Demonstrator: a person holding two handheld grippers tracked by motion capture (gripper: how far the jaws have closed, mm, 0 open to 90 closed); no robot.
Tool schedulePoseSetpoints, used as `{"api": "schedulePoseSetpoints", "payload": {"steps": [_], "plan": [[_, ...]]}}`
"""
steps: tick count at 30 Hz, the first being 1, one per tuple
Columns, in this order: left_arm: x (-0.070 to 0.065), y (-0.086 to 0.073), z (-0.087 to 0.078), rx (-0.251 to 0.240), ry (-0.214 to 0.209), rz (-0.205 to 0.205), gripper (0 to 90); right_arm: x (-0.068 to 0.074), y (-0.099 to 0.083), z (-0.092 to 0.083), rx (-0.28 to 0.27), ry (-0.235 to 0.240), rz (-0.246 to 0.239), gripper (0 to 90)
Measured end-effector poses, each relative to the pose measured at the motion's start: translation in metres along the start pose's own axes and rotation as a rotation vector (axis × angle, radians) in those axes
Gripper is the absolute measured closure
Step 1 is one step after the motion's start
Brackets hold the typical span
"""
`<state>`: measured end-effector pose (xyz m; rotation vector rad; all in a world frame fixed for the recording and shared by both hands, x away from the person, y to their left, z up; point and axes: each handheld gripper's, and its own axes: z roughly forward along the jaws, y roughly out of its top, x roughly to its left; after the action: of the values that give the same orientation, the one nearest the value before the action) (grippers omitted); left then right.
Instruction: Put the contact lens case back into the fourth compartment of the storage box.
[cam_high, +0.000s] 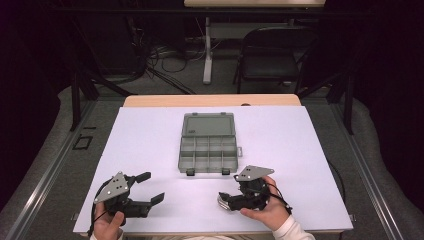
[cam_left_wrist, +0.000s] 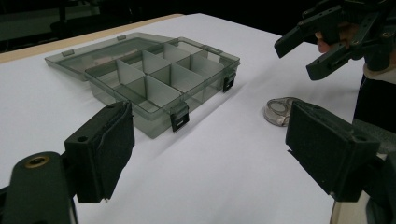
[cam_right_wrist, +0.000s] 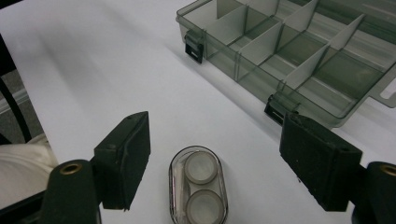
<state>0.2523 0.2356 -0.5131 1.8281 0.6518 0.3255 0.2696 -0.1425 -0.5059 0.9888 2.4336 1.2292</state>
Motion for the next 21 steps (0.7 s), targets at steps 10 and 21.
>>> {"api": "schedulePoseSetpoints", "payload": {"steps": [10,21], "plan": [[0.000,0.000,0.000,0.003,-0.002,-0.002,16.2,0.003,0.002,0.009,0.080,0.018,-0.010,30.0],[0.000,0.000,0.000,0.002,0.001,-0.004,16.2,0.003,0.003,0.013,0.182,0.052,-0.011,31.2]]}}
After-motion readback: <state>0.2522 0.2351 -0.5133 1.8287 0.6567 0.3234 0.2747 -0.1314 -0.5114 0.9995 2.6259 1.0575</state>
